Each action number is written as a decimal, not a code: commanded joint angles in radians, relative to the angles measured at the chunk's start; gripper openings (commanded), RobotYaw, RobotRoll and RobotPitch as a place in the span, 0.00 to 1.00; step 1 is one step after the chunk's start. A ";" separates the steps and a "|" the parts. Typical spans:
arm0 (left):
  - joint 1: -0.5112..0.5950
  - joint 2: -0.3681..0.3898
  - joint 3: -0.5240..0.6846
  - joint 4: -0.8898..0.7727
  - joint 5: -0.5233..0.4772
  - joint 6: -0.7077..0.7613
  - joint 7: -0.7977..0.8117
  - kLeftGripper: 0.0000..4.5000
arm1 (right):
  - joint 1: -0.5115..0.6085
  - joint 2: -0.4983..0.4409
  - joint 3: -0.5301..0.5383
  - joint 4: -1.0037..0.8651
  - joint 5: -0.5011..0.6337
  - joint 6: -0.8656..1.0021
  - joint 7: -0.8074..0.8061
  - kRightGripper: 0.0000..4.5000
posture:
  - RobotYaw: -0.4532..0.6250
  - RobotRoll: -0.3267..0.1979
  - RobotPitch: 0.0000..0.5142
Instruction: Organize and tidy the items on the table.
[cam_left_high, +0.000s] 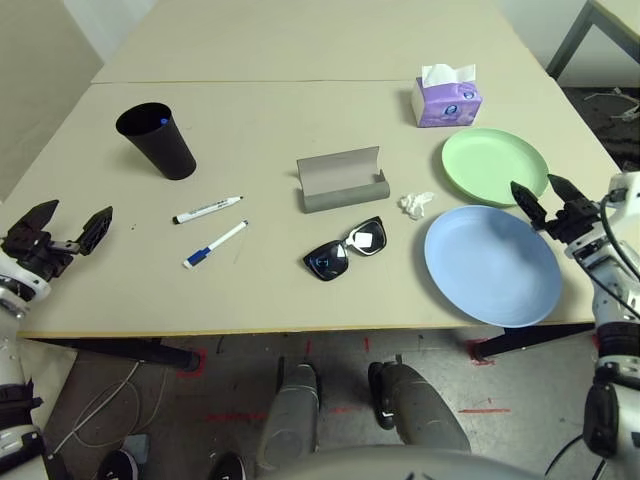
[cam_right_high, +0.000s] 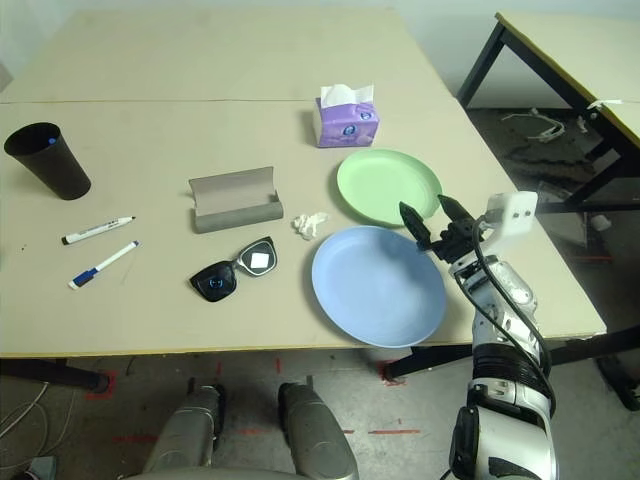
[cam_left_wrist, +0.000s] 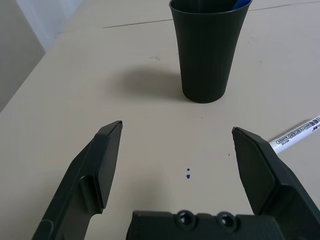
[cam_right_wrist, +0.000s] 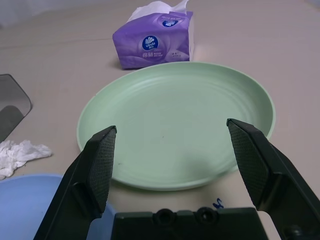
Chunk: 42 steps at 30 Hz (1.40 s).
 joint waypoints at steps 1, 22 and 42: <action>0.008 -0.004 -0.002 -0.009 -0.004 0.006 0.004 0.99 | 0.023 -0.001 0.004 -0.017 0.006 0.013 -0.001 1.00 | 0.34 0.62 0.39; -0.004 -0.092 -0.083 -0.197 -0.157 0.105 -0.166 0.99 | 0.014 -0.051 -0.007 0.029 0.003 0.018 0.004 1.00 | 0.30 0.62 0.43; -0.164 -0.037 -0.399 -0.194 -0.118 0.056 -0.612 0.99 | 0.219 -0.378 -0.035 -0.559 0.227 0.832 0.087 1.00 | 0.16 0.62 0.41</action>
